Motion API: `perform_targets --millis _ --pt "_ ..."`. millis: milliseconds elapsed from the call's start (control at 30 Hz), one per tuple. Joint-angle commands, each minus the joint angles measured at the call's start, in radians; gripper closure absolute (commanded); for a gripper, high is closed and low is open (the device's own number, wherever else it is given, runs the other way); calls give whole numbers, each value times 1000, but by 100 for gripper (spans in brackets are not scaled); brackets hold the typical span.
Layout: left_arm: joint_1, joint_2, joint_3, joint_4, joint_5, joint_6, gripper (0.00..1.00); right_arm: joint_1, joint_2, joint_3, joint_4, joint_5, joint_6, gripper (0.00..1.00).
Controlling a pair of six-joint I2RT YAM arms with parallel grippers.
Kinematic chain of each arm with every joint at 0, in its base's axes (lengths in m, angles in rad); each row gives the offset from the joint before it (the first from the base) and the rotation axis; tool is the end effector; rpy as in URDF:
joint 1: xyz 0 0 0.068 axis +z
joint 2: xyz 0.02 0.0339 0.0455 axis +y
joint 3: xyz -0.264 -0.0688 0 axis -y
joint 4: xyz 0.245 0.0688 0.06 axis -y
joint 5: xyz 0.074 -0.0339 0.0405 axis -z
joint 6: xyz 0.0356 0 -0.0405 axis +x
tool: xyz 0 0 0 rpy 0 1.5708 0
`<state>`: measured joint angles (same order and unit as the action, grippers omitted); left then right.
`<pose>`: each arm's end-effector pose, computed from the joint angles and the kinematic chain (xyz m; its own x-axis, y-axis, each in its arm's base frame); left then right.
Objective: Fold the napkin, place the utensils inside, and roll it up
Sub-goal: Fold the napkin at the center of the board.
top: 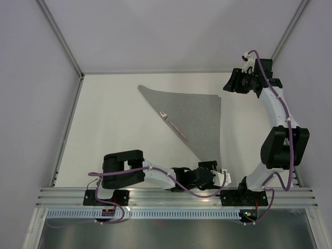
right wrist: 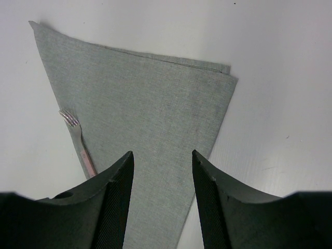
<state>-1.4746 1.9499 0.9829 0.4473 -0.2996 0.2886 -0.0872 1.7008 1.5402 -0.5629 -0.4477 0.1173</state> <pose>0.0489 -0.3971 0.1375 0.2179 0.5726 -0.7904 0.9017 0.1917 0.3875 0.3851 -0.0182 0.3251 -0.6836 0.1657 -0.7108 -0.1658 0.9132 0.3723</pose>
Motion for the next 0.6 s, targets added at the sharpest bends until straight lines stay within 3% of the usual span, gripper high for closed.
perform_targets --millis 0,567 --pt "-16 23 49 85 -39 84 26 -2 -29 -5 29 -14 22 45" --pt "-39 78 63 114 -55 135 35 -2 -32 -8 29 -16 27 45"
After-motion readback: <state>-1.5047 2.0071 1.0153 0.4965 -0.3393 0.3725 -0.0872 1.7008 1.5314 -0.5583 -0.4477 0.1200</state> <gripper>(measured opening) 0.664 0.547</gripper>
